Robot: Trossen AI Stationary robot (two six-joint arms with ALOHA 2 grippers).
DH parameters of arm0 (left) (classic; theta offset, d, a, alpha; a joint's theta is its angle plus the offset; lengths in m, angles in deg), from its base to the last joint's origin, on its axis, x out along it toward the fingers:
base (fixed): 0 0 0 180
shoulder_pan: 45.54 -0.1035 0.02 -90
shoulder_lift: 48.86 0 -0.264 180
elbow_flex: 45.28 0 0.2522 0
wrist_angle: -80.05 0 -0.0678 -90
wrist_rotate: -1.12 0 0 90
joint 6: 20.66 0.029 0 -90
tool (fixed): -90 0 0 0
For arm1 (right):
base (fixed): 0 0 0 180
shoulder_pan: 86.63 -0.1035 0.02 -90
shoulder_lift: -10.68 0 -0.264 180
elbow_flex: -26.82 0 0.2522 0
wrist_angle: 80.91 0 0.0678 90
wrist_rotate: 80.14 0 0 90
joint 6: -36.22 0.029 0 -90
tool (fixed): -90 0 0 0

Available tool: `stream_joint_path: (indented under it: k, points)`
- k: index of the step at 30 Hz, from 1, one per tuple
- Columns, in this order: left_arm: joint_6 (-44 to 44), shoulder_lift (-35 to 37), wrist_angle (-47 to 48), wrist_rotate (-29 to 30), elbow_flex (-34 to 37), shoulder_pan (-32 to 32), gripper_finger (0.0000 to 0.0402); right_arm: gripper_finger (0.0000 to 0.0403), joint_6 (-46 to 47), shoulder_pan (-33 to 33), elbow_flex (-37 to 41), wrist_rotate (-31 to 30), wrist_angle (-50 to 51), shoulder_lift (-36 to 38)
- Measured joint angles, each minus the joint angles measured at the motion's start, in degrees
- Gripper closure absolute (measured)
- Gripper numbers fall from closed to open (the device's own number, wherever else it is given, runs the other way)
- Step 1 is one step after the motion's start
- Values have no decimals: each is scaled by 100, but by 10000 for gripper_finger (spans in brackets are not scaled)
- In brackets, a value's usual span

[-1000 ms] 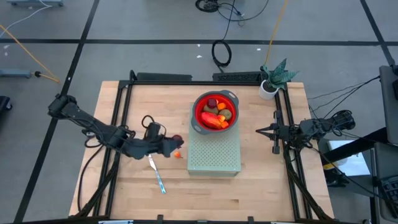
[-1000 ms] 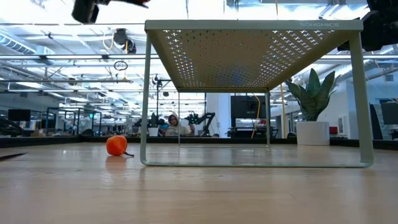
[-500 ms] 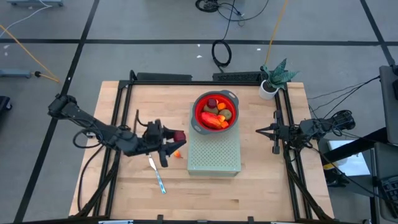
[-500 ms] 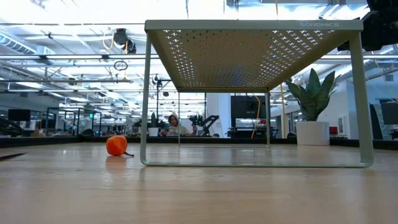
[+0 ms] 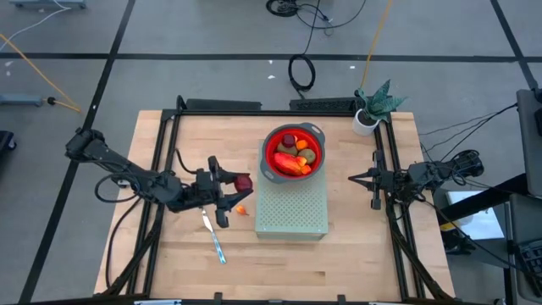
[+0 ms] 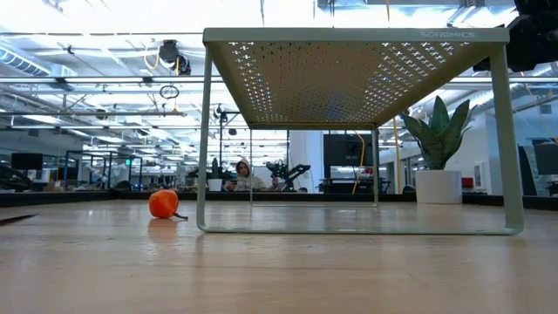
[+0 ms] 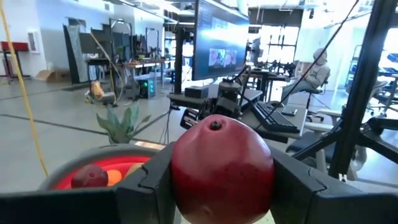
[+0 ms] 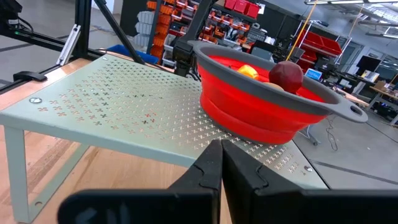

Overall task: Pick & Place Fruit
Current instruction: Put the pomegranate into the red strainer bowl on the shelf

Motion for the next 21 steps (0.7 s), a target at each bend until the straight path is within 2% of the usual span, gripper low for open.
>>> stream_joint_path:
  k: [8,13,16,21]
  points:
    - [-91,-2,0,-118,0,0,218,403,0,2,0,0,0,0]
    - [-845,-7,-136,-430,0,-32,218,403,-2,1,0,0,0,0]
    - [-1218,-66,-522,-969,0,-105,218,403,-2,2,0,0,0,0]
    - [-814,-270,-1679,-2377,0,-172,218,403,-2,0,0,0,0,-2]
